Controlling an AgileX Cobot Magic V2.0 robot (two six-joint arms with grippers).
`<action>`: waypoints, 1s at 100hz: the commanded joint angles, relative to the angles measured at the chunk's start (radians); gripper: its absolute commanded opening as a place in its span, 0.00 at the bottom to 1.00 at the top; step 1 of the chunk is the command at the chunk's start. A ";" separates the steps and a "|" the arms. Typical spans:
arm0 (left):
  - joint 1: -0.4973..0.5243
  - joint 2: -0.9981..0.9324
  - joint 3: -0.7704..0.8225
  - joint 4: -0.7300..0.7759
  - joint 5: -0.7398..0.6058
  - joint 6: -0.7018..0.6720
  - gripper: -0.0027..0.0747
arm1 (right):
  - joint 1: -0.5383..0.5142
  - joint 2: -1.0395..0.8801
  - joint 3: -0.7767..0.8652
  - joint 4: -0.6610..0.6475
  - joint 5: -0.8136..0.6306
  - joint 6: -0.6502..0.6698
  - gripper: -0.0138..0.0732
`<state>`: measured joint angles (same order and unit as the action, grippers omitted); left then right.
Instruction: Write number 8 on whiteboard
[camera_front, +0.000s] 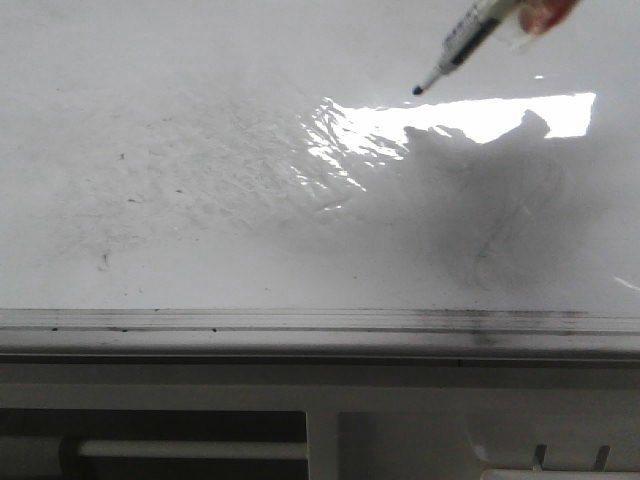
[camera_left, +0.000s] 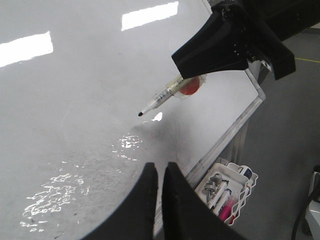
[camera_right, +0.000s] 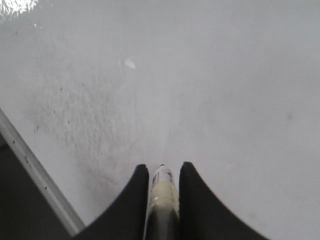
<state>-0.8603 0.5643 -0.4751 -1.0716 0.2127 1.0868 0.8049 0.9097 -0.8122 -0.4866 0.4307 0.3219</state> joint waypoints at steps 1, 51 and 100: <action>0.004 0.000 -0.026 -0.027 -0.041 -0.013 0.01 | -0.003 0.004 -0.041 -0.084 -0.109 0.010 0.11; 0.004 0.000 -0.026 -0.027 -0.041 -0.013 0.01 | -0.003 0.079 -0.058 -0.192 0.009 0.143 0.11; 0.004 0.000 -0.026 -0.027 0.012 -0.013 0.01 | 0.071 0.124 -0.058 -0.154 0.147 0.145 0.11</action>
<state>-0.8603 0.5643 -0.4751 -1.0754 0.2355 1.0868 0.8735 1.0436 -0.8427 -0.6113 0.5054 0.4663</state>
